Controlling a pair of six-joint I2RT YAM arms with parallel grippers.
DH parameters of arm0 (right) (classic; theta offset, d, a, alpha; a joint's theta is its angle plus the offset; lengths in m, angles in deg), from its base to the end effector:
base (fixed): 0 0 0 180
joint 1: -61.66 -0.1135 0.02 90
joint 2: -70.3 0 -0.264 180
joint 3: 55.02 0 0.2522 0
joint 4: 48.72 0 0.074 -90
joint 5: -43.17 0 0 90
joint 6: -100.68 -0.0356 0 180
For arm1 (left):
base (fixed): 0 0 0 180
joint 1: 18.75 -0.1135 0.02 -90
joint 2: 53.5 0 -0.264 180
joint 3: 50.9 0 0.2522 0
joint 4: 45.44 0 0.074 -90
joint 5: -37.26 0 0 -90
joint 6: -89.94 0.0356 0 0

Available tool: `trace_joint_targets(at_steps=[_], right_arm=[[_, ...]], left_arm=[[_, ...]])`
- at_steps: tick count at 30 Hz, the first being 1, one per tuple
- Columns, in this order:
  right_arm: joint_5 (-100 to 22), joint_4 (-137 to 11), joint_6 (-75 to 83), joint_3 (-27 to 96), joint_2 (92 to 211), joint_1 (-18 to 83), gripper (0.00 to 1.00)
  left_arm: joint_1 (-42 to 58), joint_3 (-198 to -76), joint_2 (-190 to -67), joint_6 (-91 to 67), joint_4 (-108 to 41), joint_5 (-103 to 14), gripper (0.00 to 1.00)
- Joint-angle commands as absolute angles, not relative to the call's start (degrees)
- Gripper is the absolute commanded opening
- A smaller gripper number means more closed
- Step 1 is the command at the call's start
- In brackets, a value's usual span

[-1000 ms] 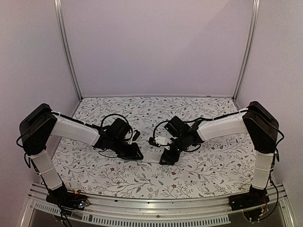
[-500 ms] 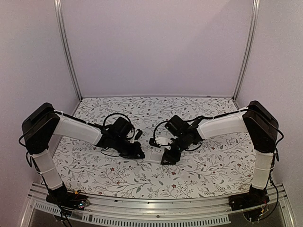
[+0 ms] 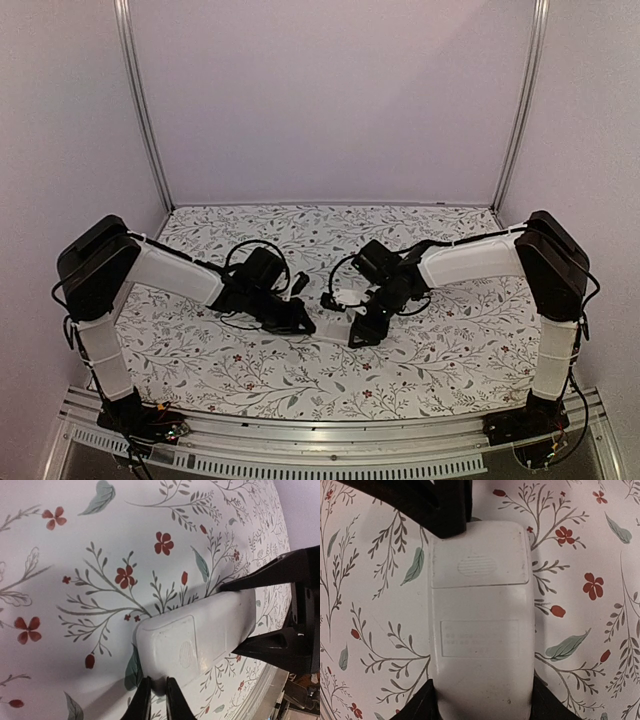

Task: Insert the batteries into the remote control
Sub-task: Load the battery cover onto the remote control without the battery cover, then pick up the remote control from the center of the board.

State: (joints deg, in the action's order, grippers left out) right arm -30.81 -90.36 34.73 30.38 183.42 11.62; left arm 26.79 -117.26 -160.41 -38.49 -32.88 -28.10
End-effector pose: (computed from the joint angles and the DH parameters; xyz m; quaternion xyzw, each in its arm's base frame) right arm 0.2398 0.3015 0.1377 -0.6068 0.7626 0.1735 0.1420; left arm 0.2361 -0.2618 0.1171 0.1248 0.9208 -0.3572 0.0944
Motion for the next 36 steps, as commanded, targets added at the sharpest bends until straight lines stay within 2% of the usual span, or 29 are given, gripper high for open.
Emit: trace_joint_targets(at_steps=[1,5,12,15,16,17,18,19,25,30,36], right_arm=[[-29.64,-86.82,33.85,28.50,188.64,10.64,0.14],[-31.44,-87.94,33.97,27.24,186.27,10.86,0.42],[-34.43,-88.38,32.73,25.16,182.26,11.88,0.62],[-35.98,-87.92,31.56,24.00,179.10,12.39,0.79],[-36.57,-87.70,31.26,23.61,177.07,12.58,0.91],[-37.53,-87.50,30.89,23.27,175.76,12.62,0.98],[-38.45,-87.23,30.63,22.93,173.95,12.74,0.99],[-39.34,-86.72,30.11,22.43,171.69,12.85,0.99],[-42.27,-80.92,26.17,17.08,160.06,15.49,0.99],[-44.93,-70.08,20.47,9.94,147.54,17.83,0.99],[-41.14,-69.91,16.88,8.88,141.58,19.72,0.99]], left_arm=[[30.42,-113.51,-161.91,-36.82,-29.85,-21.37,0.15],[26.73,-111.90,-156.61,-34.82,-28.60,-25.31,0.29],[22.96,-111.95,-150.62,-31.90,-26.31,-29.97,0.55],[22.56,-112.21,-147.51,-29.27,-26.15,-34.11,0.72],[22.56,-112.61,-146.39,-27.69,-25.84,-36.09,0.84],[22.56,-112.98,-145.39,-25.78,-25.65,-37.59,0.92],[22.56,-113.43,-144.34,-23.63,-25.75,-38.75,0.98],[22.56,-113.59,-143.43,-21.63,-26.27,-39.66,0.99],[22.56,-115.97,-141.20,-8.62,-29.74,-39.27,1.00],[22.76,-124.57,-144.78,7.07,-21.79,-26.26,1.00],[26.25,-139.76,-156.57,26.58,-2.55,-28.68,0.99]])
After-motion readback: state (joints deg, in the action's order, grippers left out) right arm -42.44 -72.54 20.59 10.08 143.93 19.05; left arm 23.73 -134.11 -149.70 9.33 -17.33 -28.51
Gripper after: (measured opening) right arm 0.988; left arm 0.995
